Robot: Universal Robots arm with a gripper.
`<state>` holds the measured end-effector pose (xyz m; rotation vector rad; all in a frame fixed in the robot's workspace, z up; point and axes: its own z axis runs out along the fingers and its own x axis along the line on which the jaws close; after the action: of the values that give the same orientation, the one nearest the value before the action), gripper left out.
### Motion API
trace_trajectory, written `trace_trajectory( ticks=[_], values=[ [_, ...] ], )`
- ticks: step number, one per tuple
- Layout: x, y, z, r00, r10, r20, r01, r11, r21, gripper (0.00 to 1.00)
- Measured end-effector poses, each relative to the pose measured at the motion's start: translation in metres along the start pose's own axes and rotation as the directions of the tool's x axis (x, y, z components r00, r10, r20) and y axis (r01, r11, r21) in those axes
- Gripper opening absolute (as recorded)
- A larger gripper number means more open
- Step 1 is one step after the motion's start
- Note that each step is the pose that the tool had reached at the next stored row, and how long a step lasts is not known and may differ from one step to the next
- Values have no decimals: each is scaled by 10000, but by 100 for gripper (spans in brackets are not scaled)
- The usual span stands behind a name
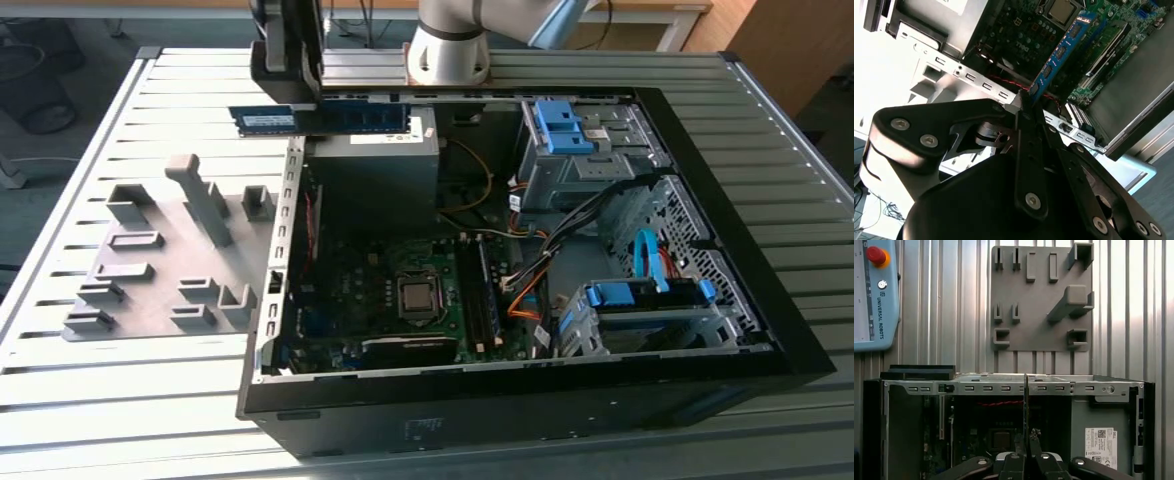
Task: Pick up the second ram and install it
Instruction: 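Pick up the second ram and move it above second insertion slot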
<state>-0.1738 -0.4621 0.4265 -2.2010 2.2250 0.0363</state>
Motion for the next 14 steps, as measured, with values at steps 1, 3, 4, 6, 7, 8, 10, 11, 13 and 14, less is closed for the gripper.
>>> trace_trajectory(
  ticks=[1, 3, 4, 6, 7, 8, 10, 11, 13, 14],
  values=[
    [0, -10, 9, 10000, 0, 0, 0, 10000, 1, 14],
    [0, -112, 53, 10000, 0, -1, 0, 10000, 1, 14],
    [0, -139, 61, 10000, 0, 0, 0, 10000, 1, 14],
    [0, -188, 73, 10000, 0, 0, 0, 10000, 1, 14],
    [0, -201, 78, 10000, 0, 0, 0, 10000, 2, 14],
    [0, -203, 79, 10000, -1, 1, 1, 10000, 3, 14],
    [0, -203, 79, 10000, 0, 0, 0, 10000, 2, 14],
    [0, -203, 79, 10000, 0, 0, 0, 10000, 2, 14],
    [0, -204, 79, 10000, 0, -1, 0, 10000, 1, 14],
    [0, -204, 79, 10000, 0, -1, 0, 10000, 1, 14]
  ],
)
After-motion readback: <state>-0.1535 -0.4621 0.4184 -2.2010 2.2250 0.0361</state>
